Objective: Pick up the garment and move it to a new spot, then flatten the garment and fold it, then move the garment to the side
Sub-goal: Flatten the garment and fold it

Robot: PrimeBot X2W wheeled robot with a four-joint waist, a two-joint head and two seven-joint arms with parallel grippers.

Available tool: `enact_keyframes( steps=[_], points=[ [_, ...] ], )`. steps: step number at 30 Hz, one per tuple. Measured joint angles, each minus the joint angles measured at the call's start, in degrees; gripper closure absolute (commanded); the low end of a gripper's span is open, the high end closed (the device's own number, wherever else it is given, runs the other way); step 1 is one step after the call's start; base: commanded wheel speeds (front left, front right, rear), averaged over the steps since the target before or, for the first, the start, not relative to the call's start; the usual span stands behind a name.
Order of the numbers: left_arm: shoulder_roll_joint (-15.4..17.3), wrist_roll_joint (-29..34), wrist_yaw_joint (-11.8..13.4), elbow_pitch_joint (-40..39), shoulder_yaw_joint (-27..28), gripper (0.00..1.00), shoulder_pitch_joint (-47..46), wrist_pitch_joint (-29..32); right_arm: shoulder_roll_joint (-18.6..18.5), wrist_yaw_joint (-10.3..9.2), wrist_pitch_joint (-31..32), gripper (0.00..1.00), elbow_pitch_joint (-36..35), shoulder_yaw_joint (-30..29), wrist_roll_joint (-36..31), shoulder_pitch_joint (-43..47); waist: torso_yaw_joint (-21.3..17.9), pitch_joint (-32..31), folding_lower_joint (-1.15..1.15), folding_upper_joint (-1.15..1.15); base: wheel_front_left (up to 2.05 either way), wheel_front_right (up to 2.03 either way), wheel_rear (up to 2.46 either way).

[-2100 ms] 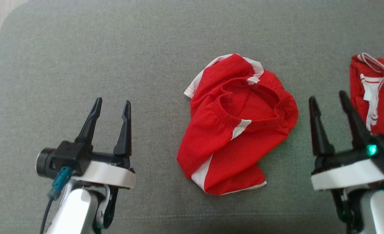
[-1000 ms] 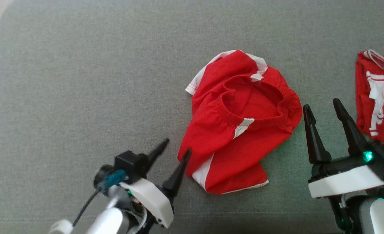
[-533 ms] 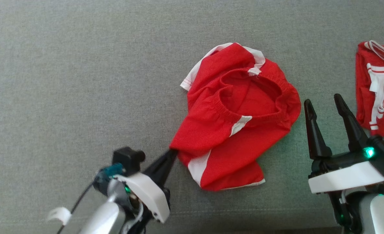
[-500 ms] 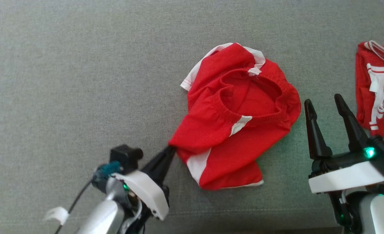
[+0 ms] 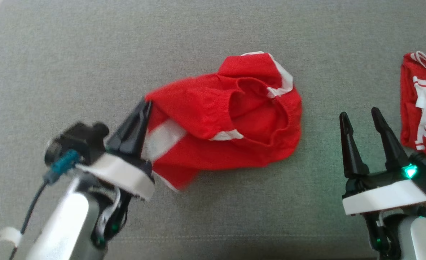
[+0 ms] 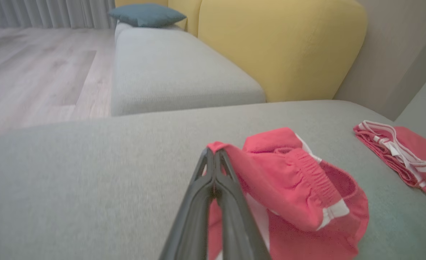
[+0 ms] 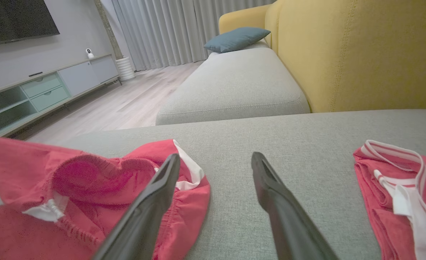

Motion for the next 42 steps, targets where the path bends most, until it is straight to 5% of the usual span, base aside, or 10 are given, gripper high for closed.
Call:
enact_keyframes(
  steps=[6,15,16,17,18,22,31,42],
  points=[
    [-0.09,1.14,0.07,-0.04,-0.46,1.0,-4.52,2.44,0.13,0.0,0.0,0.0,0.91,0.31,0.31,-0.04,-1.48,0.13,0.0,0.0,0.0,0.0,0.0],
    [-4.27,-2.96,-0.57,14.34,-1.81,1.0,-3.5,-0.42,0.26,0.0,0.01,0.0,1.03,0.26,0.29,-0.55,-2.98,2.06,0.0,0.0,0.0,0.0,0.0],
    [-4.61,-2.99,-0.55,15.07,-1.65,0.82,-3.49,-1.62,0.25,0.0,0.01,0.0,1.03,0.26,0.05,-0.71,-2.91,2.02,0.0,0.0,0.0,0.0,0.0],
    [-4.87,-3.0,-0.52,15.5,-1.57,0.11,-3.5,-2.8,0.26,0.0,0.02,0.0,1.02,0.24,-0.25,-0.91,-2.79,1.94,0.0,0.0,0.0,0.0,0.0],
    [-5.1,-3.0,-0.49,15.64,-1.51,0.0,-3.5,-4.16,0.23,0.0,0.03,0.0,0.97,0.18,-0.52,-1.08,-2.61,1.8,0.0,0.0,0.0,0.0,0.0],
    [-5.27,-2.21,0.57,15.45,-0.9,0.0,-3.41,-7.81,0.12,0.0,0.43,0.0,0.71,0.2,-1.91,-1.2,-2.04,1.04,0.0,0.0,0.0,0.0,0.0],
    [-3.44,3.8,7.15,8.36,2.54,0.0,0.85,-15.28,-0.24,0.0,2.09,0.0,-0.35,0.29,-3.99,-0.75,-0.3,-2.14,0.0,0.0,0.0,0.0,0.0],
    [-2.1,4.89,7.91,6.76,2.93,0.0,3.9,-15.69,-0.2,0.0,3.07,0.0,-1.51,-0.04,-4.31,1.32,0.23,-3.59,0.0,0.0,0.0,0.0,0.0]
  ],
)
